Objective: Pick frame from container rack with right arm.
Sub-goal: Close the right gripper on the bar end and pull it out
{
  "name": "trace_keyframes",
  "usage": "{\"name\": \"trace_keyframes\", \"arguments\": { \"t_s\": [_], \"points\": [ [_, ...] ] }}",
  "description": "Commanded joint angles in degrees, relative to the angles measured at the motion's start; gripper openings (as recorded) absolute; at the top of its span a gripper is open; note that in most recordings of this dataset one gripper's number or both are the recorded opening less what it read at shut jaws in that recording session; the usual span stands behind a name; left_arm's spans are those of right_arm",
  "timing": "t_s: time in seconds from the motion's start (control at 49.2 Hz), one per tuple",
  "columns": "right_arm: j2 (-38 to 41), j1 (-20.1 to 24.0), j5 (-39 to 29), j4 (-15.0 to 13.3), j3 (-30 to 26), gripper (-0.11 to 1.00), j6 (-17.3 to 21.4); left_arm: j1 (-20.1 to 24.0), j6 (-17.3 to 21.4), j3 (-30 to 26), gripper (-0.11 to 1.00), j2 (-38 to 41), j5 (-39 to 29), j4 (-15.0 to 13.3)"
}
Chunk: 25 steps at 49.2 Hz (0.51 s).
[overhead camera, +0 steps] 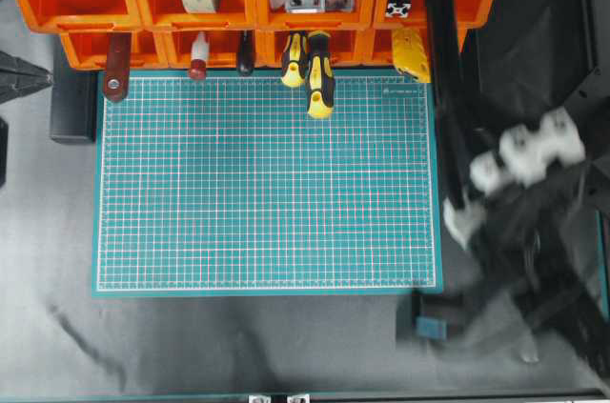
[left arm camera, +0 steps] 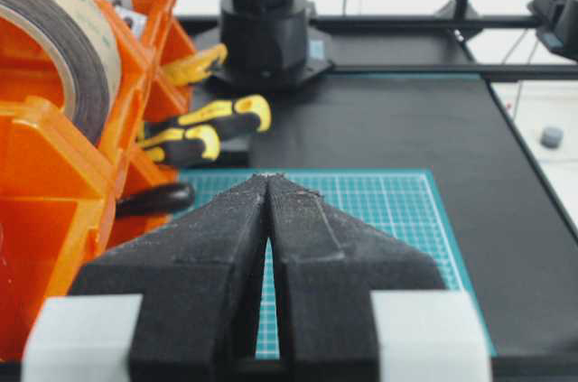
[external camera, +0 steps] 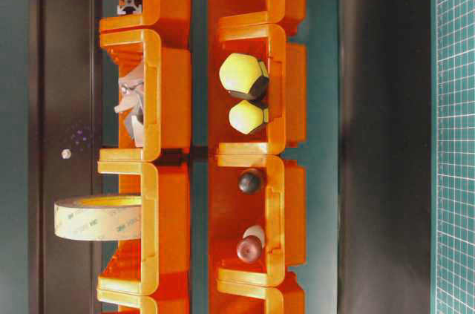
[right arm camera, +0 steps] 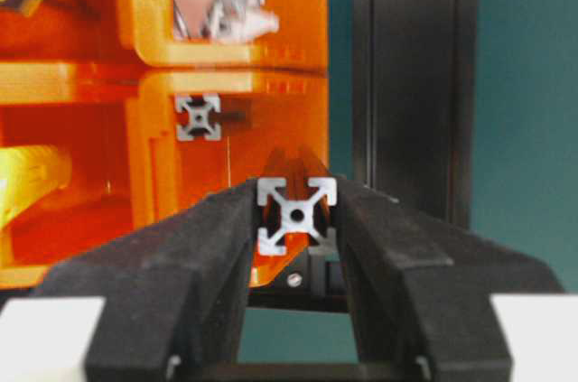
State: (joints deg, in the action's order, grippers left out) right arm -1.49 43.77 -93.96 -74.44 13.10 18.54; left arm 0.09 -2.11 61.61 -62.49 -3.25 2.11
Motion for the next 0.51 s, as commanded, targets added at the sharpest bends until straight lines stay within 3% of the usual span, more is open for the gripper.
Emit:
{"name": "trace_keyframes", "arguments": {
  "t_s": [0.0,0.224,0.488],
  "points": [
    [2.37,2.64,-0.79,-0.70,-6.42,0.25,-1.41,0.18,-0.09,-1.76,0.00,0.18,0.18,0.18],
    [10.63,6.59,2.11,1.23,-16.26,0.25,-2.29,-0.09,-0.26,-2.11,0.00,-0.35,0.18,0.18],
    [15.64,8.53,8.53,11.43,-14.59,0.25,-2.20,-0.18,-1.67,-2.90,0.00,-2.81,0.18,0.18]
  ]
}}
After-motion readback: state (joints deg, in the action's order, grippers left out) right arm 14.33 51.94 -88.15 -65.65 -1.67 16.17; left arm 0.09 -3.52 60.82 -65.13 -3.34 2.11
